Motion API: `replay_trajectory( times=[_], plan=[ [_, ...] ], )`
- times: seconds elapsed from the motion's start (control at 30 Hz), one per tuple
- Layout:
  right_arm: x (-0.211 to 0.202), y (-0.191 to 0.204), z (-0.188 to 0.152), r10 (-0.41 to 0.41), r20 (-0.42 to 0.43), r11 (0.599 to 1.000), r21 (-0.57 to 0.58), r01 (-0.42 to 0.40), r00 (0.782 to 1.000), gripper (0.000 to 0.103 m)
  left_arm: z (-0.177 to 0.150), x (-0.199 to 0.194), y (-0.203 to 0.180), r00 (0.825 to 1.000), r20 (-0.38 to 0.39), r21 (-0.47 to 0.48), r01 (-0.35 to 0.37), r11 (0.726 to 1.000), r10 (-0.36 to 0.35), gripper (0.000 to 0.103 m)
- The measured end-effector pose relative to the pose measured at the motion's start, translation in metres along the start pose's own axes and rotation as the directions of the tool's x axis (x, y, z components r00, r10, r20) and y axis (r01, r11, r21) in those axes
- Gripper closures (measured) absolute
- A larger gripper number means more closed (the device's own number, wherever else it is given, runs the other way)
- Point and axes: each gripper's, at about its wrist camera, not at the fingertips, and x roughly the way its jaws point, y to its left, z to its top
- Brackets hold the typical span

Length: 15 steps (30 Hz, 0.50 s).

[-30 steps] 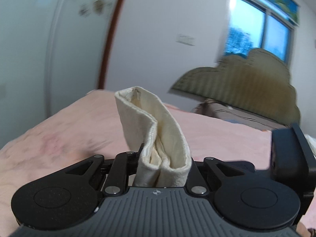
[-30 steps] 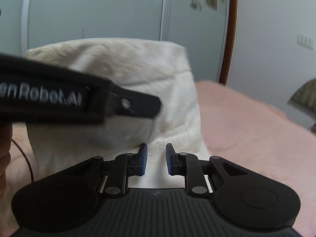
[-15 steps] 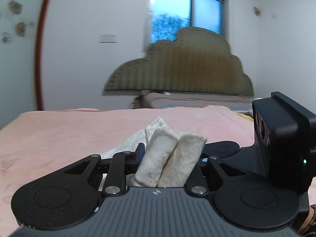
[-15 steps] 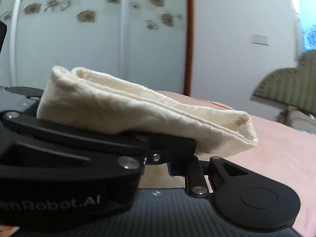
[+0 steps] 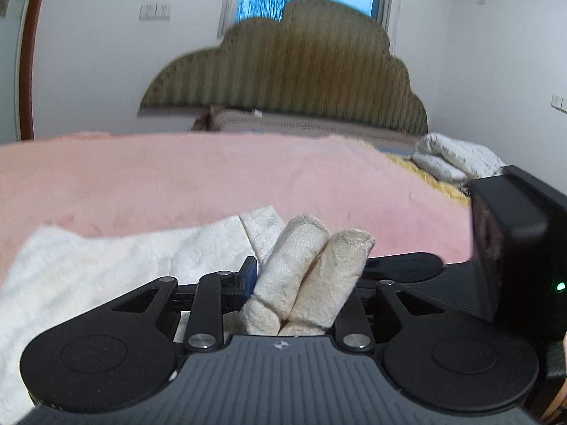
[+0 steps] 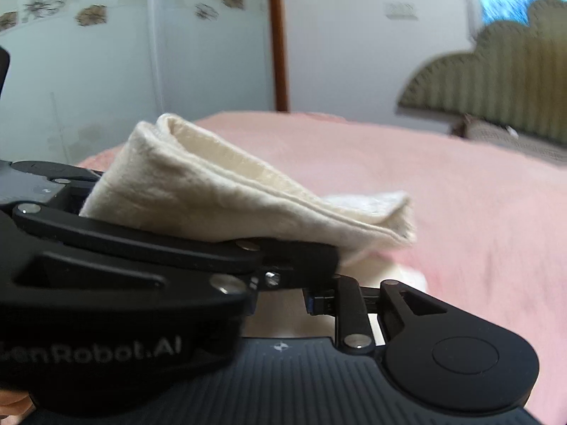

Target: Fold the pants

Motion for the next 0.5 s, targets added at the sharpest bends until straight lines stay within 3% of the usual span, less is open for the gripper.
replay_trajectory(
  times=[0.1,0.23,0.37,0.5],
  plan=[
    [-0.016,-0.010,-0.013,-0.046,-0.014,0.997,0.056,0.046,0.999,0.075,-0.005,0.010,0.003,0.999,-0.036,0.000,0.012,1.000,-0.012,0.078],
    [-0.051,-0.027,-0.031,-0.168,-0.025,0.973,0.156,0.170,0.985,0.056,-0.012,0.018,0.004,0.999,-0.051,0.011,0.017,1.000,-0.017,0.078],
    [-0.083,-0.048,-0.049,-0.273,-0.035,0.920,0.281,0.272,0.961,0.056,-0.022,0.015,-0.002,0.999,-0.037,0.042,0.021,0.999,-0.019,0.079],
    [-0.100,-0.061,-0.050,-0.311,0.007,0.881,0.378,0.285,0.951,0.056,-0.024,0.005,-0.005,0.999,-0.022,0.057,0.040,0.998,-0.039,0.079]
  ],
)
